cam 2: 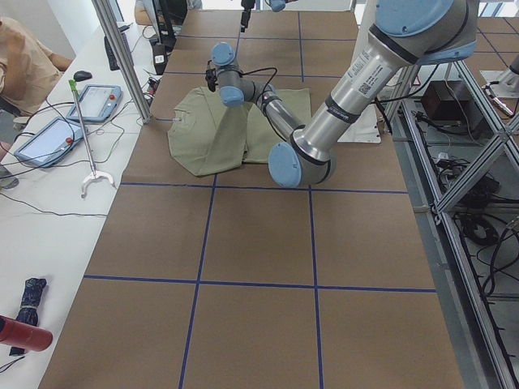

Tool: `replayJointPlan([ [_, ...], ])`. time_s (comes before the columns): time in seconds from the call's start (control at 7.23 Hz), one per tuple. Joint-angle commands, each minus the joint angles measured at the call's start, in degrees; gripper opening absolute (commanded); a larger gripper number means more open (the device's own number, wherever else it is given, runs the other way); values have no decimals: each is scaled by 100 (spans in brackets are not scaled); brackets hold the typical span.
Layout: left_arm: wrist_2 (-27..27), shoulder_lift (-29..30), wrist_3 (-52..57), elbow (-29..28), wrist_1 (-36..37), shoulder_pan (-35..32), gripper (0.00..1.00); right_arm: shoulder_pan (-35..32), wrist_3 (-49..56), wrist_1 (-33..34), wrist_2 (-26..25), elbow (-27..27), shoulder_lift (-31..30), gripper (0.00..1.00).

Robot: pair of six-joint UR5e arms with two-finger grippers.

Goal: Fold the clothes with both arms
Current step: 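Grasp the other sleeve with the left gripper and fold it across the shirt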

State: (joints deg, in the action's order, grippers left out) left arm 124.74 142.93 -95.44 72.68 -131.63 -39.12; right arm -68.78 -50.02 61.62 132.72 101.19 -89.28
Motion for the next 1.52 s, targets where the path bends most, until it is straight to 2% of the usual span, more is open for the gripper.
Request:
replayJointPlan([
  [0.0,-941,1171,-572,-1785,-1056,325,0,-4,1,-1,8,-2,-37,100],
  [0.28,-1301,1334,-581,-2177,-1433,527,4,-4,-8,-1,51,6,-46,100],
  [0.41,-1590,1412,-590,-2405,-1549,650,55,-4,1,-1,121,-37,-46,100],
  [0.69,-2048,1518,-966,-2443,-1542,713,100,5,-51,-1,114,-73,-28,100],
  [0.83,-2337,1501,-1359,-2434,-1507,721,100,144,-104,-1,96,-64,15,100],
  [0.97,-2297,1405,-1381,-2155,-1237,704,100,371,-566,-10,35,-55,103,100],
  [1.11,-1852,700,-1242,-934,-433,713,99,704,-1162,-1,-105,-20,460,100],
  [1.24,-1396,-73,-910,87,-286,704,99,1204,-2055,8,-376,145,638,100],
  [1.38,-1043,-725,-523,933,98,660,97,2000,-2717,69,-1127,382,753,99],
])
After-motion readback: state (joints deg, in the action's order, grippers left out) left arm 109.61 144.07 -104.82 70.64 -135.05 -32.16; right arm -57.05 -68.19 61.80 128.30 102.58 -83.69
